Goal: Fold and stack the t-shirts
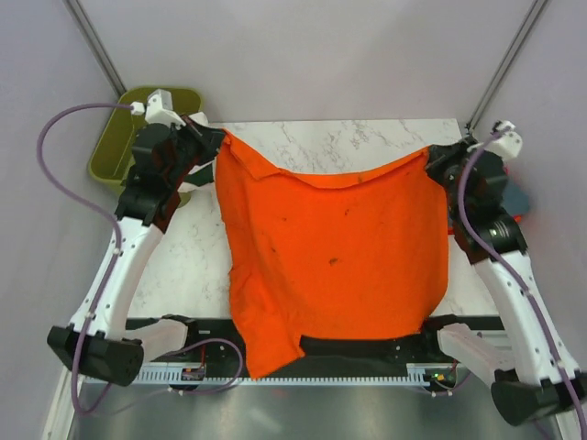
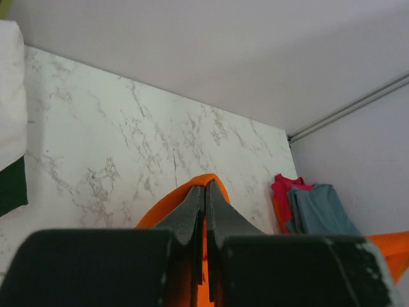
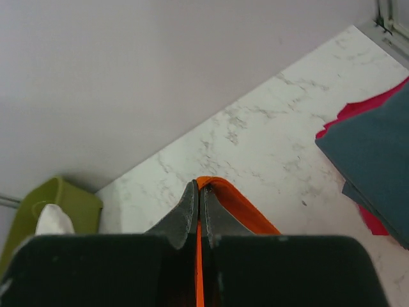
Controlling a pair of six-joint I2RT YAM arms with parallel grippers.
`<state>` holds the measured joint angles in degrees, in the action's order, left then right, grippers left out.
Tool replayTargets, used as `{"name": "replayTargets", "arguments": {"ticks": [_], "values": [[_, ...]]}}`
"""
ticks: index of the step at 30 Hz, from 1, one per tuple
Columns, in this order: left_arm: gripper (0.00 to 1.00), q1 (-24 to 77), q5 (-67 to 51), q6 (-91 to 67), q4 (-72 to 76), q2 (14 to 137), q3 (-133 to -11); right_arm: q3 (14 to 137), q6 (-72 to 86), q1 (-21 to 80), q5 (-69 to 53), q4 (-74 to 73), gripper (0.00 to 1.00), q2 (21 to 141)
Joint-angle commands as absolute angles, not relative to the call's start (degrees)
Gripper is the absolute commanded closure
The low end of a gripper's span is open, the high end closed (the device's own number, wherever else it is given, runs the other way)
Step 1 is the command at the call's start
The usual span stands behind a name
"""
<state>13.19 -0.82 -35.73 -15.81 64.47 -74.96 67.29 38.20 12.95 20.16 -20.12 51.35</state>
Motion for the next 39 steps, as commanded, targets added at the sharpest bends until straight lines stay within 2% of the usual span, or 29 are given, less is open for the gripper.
{"name": "replayTargets", "arguments": {"ticks": [1,3,5,6,9,10,13,15,18,21,24,25,27,28,31,39], "values": [[0.98,12.74,-2.55,-38.32,-2.73,70.45,-79.16,70.90,40.34,12.75,22.68,-15.30,1.00,60.25],[0.98,12.66,-1.76,-36.14,-4.38,74.95,-84.17,75.65,40.69,11.43,19.01,-15.55,1.00,65.28],[0.98,12.31,-1.14,-34.02,-7.80,81.69,-96.19,83.47,42.61,8.37,15.84,-16.61,1.00,71.87],[0.98,12.04,-1.93,-32.45,-11.65,84.00,-106.16,85.93,43.41,7.04,12.34,-17.22,1.00,73.72],[0.98,11.08,-2.90,-28.67,-20.35,93.23,-122.55,95.69,46.75,1.16,6.17,-18.01,1.00,80.14],[0.98,10.90,-2.81,-28.13,-21.52,95.69,-132.53,100.24,47.54,-2.08,1.71,-18.02,1.00,82.94],[0.98,9.06,-4.91,-28.74,-21.80,102.12,-144.53,108.33,49.30,-5.35,-4.98,-17.93,1.00,87.52],[0.98,7.65,-6.06,-28.65,-20.05,103.35,-145.90,110.82,49.39,-5.97,-7.29,-18.02,1.00,89.29],[0.98,7.47,-7.20,-26.47,-15.83,101.44,-141.34,110.84,49.13,-6.33,-10.98,-17.58,1.00,91.32],[0.98,7.56,-9.05,-25.40,-11.61,98.54,-131.16,102.95,49.22,-6.24,-13.79,-13.37,1.00,90.88],[0.98,7.56,-10.72,-26.27,-7.76,93.27,-116.15,89.86,51.58,-6.33,-16.34,-5.67,1.00,89.39],[0.98,7.56,-11.51,-26.71,-6.60,91.77,-107.23,83.12,52.11,-6.42,-16.61,-3.71,1.00,88.69],[0.98,7.56,-11.69,-28.99,-2.66,86.68,-97.87,77.20,53.44,-6.42,-17.22,-0.45,1.00,88.24],[0.98,7.56,-10.21,-30.66,-1.16,82.48,-88.43,72.56,53.52,-6.42,-17.66,2.34,1.00,88.50],[0.98,7.65,-9.84,-36.73,6.49,76.40,-71.36,66.30,52.56,-6.33,-18.36,3.69,1.00,89.73],[0.98,13.09,-6.93,-43.05,3.25,65.31,-49.78,56.52,47.82,-6.42,-17.32,4.22,1.00,92.20]]}}
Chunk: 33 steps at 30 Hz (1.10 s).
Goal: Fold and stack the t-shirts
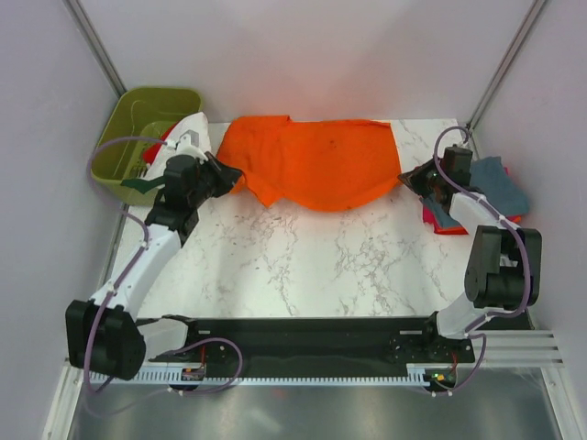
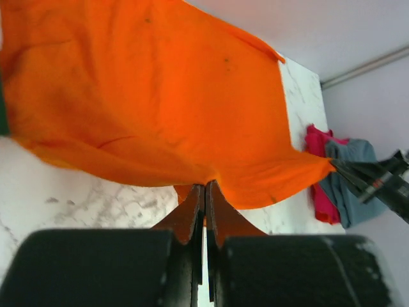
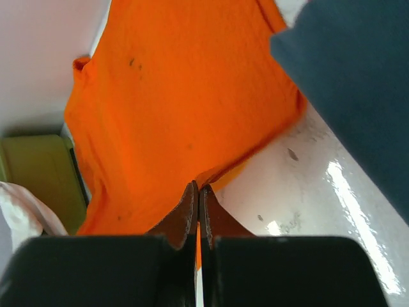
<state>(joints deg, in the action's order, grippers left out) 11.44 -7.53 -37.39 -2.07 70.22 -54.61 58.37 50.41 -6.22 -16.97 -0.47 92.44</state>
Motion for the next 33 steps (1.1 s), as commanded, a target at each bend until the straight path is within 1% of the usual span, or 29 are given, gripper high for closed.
{"name": "replayTargets", "arguments": {"ticks": [1,3,7,10,14,19,21,26,30,33], "values": [[0.98,13.53,-7.38,-43.59,3.16,64.69,-48.18,54.34,47.55,-6.42,-16.97,4.22,1.00,91.85],[0.98,14.41,-7.03,-44.21,1.85,63.20,-43.80,51.61,47.11,-6.42,-15.30,4.39,1.00,90.62],[0.98,14.50,-1.86,-45.26,-3.15,54.79,-37.64,43.36,45.62,-6.42,-13.45,3.96,1.00,84.49],[0.98,14.50,-0.53,-45.26,-7.72,49.76,-33.32,39.22,44.30,-6.42,-12.40,1.24,1.00,79.55],[0.98,14.50,-0.53,-46.58,-12.65,39.14,-28.22,34.81,41.75,-6.33,-10.29,-4.03,1.00,72.09],[0.98,14.50,-1.05,-49.30,-21.34,30.33,-23.12,29.11,40.17,-6.33,-8.00,-10.19,1.00,60.94],[0.98,14.59,-2.10,-50.79,-22.67,27.26,-21.37,27.78,39.56,-6.42,-5.98,-12.99,1.00,57.15],[0.98,14.59,-5.18,-52.73,-25.74,25.05,-18.81,23.30,38.76,-6.42,-3.52,-17.48,1.00,51.95],[0.98,14.59,-4.57,-53.43,-27.60,24.35,-18.63,20.40,39.37,-6.33,-4.04,-19.25,1.00,47.04],[0.98,14.59,-4.13,-54.49,-27.95,23.91,-19.68,20.91,39.73,-6.33,-3.52,-19.34,1.00,46.41]]}}
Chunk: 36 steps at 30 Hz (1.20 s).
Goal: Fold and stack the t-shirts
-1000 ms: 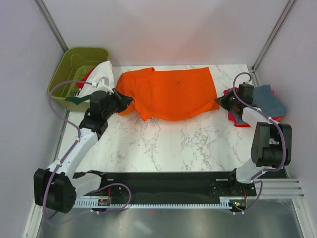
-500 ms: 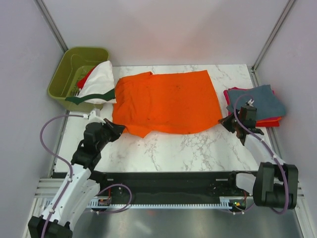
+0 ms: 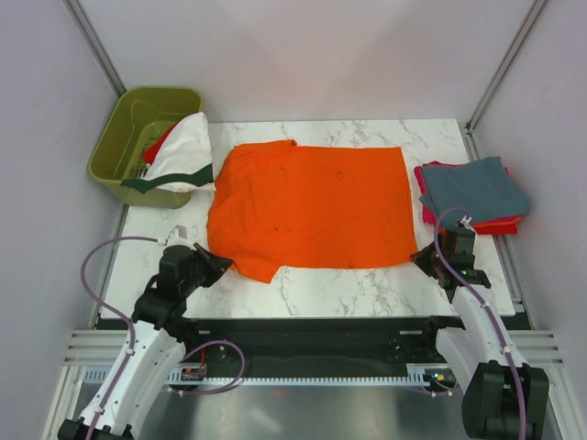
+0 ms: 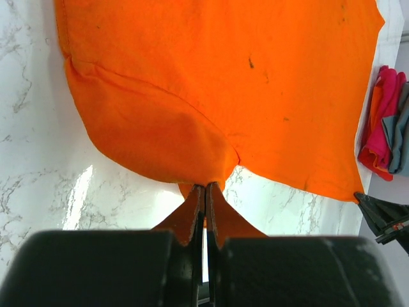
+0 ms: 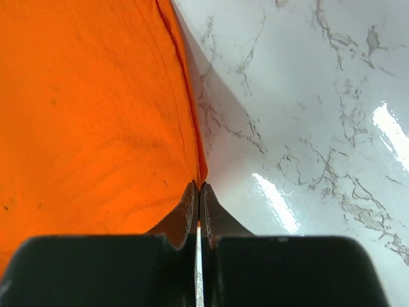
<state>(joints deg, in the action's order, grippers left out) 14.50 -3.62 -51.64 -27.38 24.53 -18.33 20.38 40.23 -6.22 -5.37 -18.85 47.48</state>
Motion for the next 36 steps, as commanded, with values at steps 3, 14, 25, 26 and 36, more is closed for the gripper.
{"name": "replayTargets", "arguments": {"ticks": [3,14,25,26,36], "values": [[0.98,14.59,-3.43,-54.76,-28.21,25.92,-22.32,23.19,38.94,-6.33,-2.99,-19.07,1.00,48.76],[0.98,14.50,2.72,-52.38,-25.32,40.95,-35.84,33.83,39.20,-6.24,-2.37,-16.26,1.00,61.33],[0.98,14.50,5.89,-49.22,-18.72,55.54,-44.56,43.41,41.39,-6.24,-2.11,-12.74,1.00,73.21],[0.98,14.41,6.41,-48.96,-17.94,56.59,-45.26,44.46,41.57,-6.24,-2.11,-12.31,1.00,74.69],[0.98,14.41,8.70,-46.06,-16.26,68.28,-53.70,48.86,43.15,-5.54,-1.32,-10.72,1.00,81.82]]}}
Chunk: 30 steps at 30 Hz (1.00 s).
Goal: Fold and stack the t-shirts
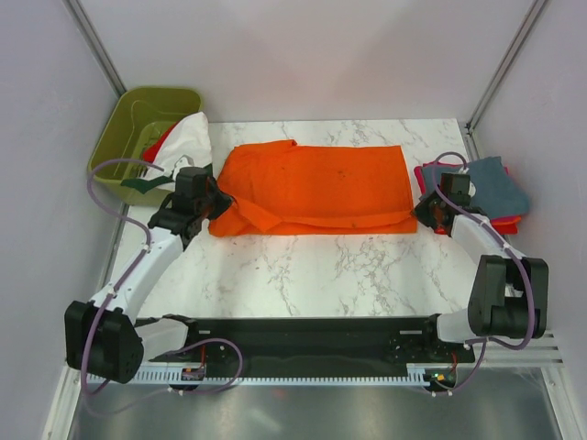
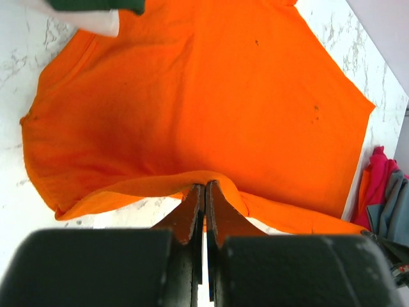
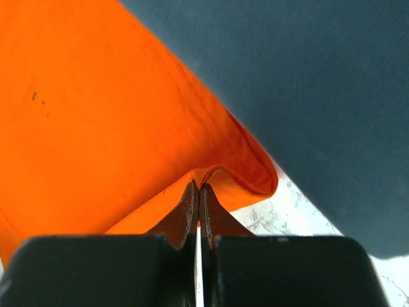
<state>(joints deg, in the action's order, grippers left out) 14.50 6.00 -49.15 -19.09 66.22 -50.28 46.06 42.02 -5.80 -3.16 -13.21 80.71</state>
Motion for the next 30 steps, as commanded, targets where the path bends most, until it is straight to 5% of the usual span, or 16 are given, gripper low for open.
{"name": "replayTargets", "arguments": {"ticks": [1,30], "values": [[0.98,14.41,8.79,-45.97,-16.09,69.07,-54.48,49.13,43.15,-5.45,-0.97,-10.64,1.00,82.52],[0.98,14.50,13.62,-42.45,-12.92,87.00,-66.09,59.32,45.00,-2.99,3.25,-9.76,0.97,96.24]]}}
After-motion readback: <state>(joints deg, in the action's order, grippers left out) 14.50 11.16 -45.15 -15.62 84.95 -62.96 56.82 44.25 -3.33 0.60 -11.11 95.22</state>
